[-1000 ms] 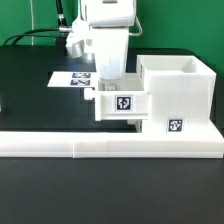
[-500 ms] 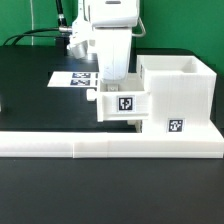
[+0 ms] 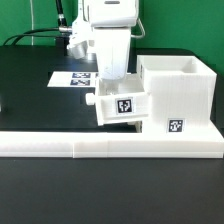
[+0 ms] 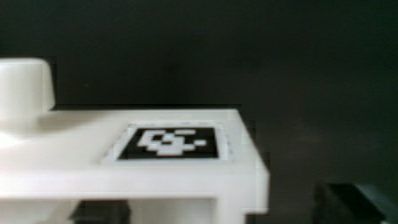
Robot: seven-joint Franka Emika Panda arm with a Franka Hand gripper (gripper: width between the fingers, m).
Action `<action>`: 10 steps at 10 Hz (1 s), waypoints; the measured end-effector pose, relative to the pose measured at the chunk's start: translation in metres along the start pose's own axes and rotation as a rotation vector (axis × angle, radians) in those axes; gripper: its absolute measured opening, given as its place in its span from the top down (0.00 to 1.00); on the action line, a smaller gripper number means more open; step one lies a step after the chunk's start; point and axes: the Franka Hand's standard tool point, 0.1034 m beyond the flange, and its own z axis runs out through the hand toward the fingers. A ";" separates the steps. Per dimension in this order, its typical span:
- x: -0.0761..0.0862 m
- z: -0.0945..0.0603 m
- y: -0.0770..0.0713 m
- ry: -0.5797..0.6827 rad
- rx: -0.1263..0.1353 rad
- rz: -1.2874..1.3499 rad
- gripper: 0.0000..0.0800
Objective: Assemble drawer
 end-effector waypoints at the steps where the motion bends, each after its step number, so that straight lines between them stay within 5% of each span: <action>1: 0.000 -0.001 0.001 0.000 -0.001 0.000 0.29; 2: 0.000 -0.003 0.002 -0.001 -0.003 0.003 0.21; 5: -0.005 -0.031 0.005 -0.019 0.000 0.004 0.19; 8: -0.042 -0.062 -0.001 -0.043 0.015 -0.012 0.19; 10: -0.043 -0.058 -0.002 -0.038 0.020 -0.010 0.19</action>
Offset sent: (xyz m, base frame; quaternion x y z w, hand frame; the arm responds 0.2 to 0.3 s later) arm -0.0032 -0.0015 0.0337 0.0175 -0.0127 0.0082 0.9997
